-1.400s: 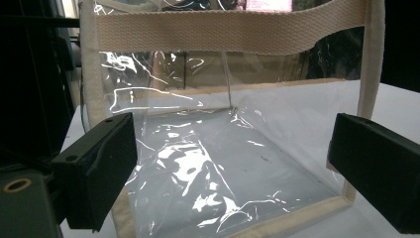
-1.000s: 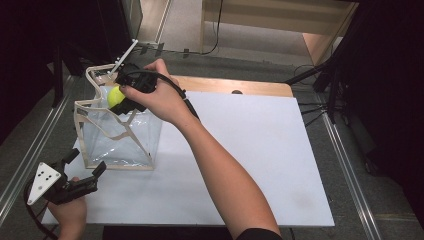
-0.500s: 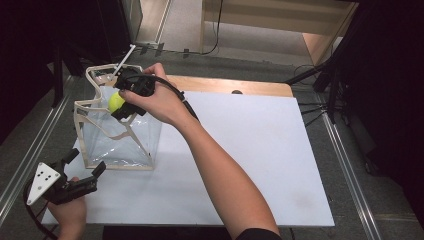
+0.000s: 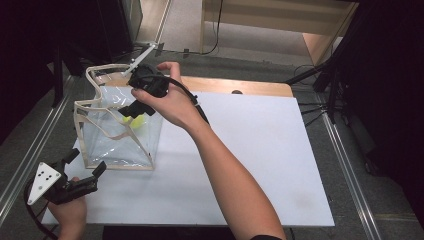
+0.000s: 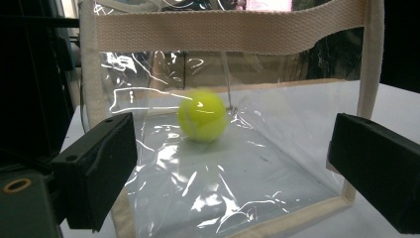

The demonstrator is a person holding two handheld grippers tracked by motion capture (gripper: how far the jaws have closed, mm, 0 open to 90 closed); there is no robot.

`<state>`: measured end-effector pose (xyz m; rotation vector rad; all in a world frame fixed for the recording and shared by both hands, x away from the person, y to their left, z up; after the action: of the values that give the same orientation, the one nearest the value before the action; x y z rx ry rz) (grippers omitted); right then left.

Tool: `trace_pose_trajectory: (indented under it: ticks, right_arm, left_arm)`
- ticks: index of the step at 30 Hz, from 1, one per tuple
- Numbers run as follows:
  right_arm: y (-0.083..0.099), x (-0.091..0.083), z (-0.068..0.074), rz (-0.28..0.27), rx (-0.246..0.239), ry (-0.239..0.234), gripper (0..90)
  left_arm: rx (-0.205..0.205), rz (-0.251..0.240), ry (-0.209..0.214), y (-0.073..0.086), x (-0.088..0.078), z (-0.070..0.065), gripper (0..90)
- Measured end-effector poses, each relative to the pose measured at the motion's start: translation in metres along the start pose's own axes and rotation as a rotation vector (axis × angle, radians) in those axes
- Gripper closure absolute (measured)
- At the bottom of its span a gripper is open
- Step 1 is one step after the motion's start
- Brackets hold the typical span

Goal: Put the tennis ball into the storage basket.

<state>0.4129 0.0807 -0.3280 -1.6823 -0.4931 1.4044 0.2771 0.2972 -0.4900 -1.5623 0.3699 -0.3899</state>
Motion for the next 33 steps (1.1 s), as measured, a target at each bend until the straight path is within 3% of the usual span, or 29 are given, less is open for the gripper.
trace_pose_trajectory:
  ticks: [8, 10, 33]
  right_arm:
    - [0.018, -0.013, -0.004, -0.013, 0.023, 0.024, 0.8]
    - [0.026, -0.015, -0.005, -0.016, 0.032, 0.057, 0.0]
    - [0.091, -0.006, 0.002, -0.041, 0.045, 0.113, 0.0]
  left_arm:
    - [0.008, 0.006, 0.0, 0.0, 0.0, 0.0, 5.4]
    - [0.009, 0.005, -0.001, 0.0, 0.0, 0.0, 5.3]
    - [0.011, 0.005, 0.003, 0.001, 0.001, -0.001, 5.4]
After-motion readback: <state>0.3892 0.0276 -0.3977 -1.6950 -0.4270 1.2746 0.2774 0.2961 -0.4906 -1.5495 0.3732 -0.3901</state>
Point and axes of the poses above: each handheld gripper's, and its own axes: x roughly forward along the jaws, y roughly out of its underside, z roughly to its left, the point moved 5 cm from there along x, roughly forward along the jaws, and after that the axes turned 8 degrees about -z, right-handed, at the moved point
